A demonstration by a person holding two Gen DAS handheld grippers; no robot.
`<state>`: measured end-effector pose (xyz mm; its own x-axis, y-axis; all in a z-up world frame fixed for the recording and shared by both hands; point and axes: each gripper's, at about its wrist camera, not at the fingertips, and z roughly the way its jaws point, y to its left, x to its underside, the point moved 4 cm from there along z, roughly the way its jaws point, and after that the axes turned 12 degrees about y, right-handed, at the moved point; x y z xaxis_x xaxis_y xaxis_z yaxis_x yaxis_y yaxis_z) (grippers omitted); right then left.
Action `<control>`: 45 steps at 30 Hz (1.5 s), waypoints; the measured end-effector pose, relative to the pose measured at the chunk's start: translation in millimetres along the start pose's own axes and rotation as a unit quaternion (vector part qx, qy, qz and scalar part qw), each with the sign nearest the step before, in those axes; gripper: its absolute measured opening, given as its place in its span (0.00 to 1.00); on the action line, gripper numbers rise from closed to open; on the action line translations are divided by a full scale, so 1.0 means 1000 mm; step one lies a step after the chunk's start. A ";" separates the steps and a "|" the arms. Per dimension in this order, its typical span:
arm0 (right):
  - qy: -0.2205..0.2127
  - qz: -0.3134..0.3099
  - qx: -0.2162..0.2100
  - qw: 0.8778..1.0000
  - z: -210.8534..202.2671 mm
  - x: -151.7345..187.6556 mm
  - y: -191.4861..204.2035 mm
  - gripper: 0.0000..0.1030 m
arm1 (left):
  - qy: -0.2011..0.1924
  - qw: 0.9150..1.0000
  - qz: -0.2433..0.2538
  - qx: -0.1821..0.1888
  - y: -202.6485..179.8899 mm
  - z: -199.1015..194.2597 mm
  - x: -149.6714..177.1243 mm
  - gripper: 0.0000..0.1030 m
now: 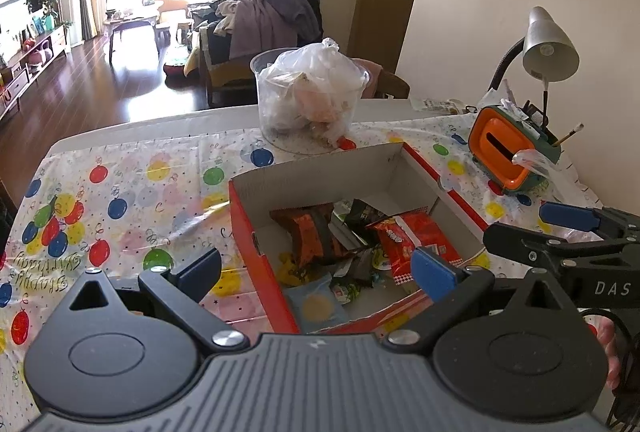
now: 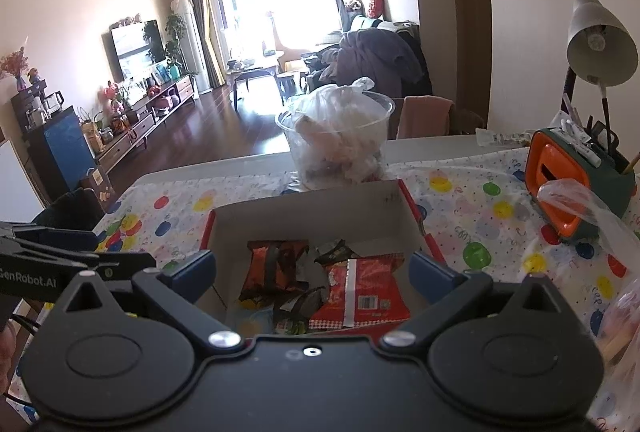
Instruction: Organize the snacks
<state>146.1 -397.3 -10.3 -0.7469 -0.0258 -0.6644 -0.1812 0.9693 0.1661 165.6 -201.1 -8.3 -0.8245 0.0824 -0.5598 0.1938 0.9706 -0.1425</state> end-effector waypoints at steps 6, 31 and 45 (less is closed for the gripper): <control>0.000 -0.001 -0.001 1.000 0.001 -0.001 0.002 1.00 | -0.004 1.000 -0.005 -0.006 0.001 -0.004 0.002 0.99; 0.002 -0.011 -0.013 1.000 0.002 -0.002 0.015 1.00 | -0.025 1.000 -0.011 -0.006 0.000 -0.023 0.007 0.99; -0.003 -0.008 -0.006 1.000 -0.007 0.002 0.018 1.00 | -0.024 1.000 -0.002 0.009 -0.002 -0.032 0.014 0.99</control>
<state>136.6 -381.2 -3.2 -0.7397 -0.0398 -0.6718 -0.2014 0.9656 0.1646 136.6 -194.4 9.8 -0.7989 0.0664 -0.5978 0.1995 0.9669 -0.1592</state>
